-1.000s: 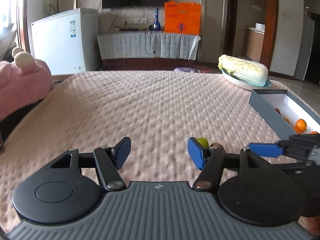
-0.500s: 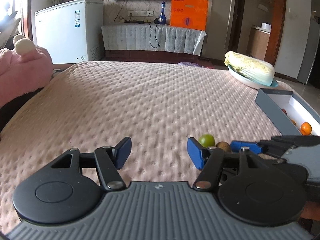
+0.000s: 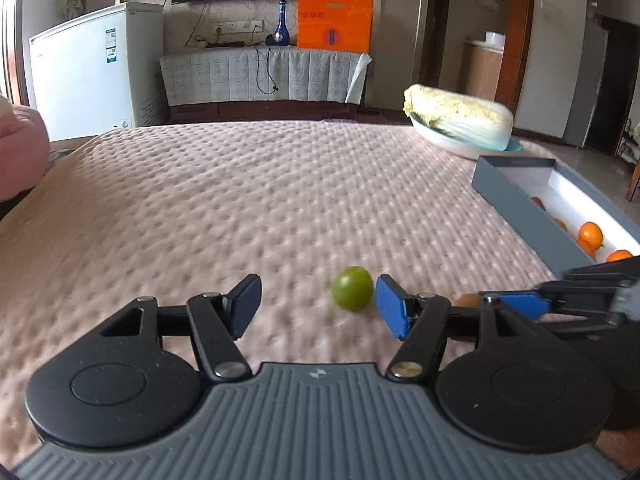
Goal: Organize fruits
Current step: 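Grasp the second brown longan with the right tool while the left tool grasps the green lime, then carry the longan over the box with the right tool while the left tool carries the lime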
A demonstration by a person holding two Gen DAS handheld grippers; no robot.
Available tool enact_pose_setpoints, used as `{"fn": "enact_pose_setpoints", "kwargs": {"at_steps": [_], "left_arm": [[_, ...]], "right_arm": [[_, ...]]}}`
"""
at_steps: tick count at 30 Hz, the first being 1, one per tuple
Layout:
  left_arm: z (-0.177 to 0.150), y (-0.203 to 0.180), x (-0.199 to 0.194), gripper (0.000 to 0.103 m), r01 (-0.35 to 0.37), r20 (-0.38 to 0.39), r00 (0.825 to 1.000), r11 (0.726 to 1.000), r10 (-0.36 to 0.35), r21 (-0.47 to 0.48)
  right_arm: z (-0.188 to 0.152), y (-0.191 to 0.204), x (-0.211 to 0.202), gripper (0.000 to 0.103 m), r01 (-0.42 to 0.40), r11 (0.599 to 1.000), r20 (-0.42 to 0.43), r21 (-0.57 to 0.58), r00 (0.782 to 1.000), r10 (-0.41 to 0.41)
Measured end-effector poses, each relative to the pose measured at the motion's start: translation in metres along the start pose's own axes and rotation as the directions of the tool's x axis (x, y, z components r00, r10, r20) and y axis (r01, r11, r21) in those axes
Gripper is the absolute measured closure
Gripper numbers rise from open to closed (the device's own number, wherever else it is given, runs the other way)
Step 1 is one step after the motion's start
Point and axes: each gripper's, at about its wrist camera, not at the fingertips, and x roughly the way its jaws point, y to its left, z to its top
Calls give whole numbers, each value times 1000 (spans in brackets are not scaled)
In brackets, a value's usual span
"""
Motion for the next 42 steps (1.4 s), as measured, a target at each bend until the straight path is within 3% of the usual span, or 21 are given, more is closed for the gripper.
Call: {"fn": "enact_pose_setpoints", "kwargs": {"at_steps": [6,9,10,11,24,30,34,42], "left_arm": [[4,-4,26,40,-17,-56,998,999,15,-36],[3,-3,27,58,-7,-46,999,999,6,-36],[3,-1,27,71,5,-42,999,999,-6,-40],[3,-1,27,74,11,-41,999,999,-12,-45],[1,3,22,75,28,-41,999,998,-30,-65],[2,-3,25,68,22,-40,999,999,-24,-42],[2,-2,26,74,30,-38,999,999,-31,-37],[3,7,17,75,68,-23,997,994,-70,-80]], "right_arm": [[-5,-12,-6,77,-2,1000,-4,2,1000,2],[-5,-17,-6,77,-2,1000,-6,8,1000,2],[-5,-18,-6,77,0,1000,-6,12,1000,0],[-4,-19,-6,77,6,1000,-6,18,1000,-5],[-3,-26,-14,77,-3,998,12,57,1000,2],[-3,-22,-12,77,-16,999,7,46,1000,16],[-4,-20,-10,77,-13,999,-3,34,1000,13],[-4,-15,-12,77,-20,999,6,25,1000,20]]}}
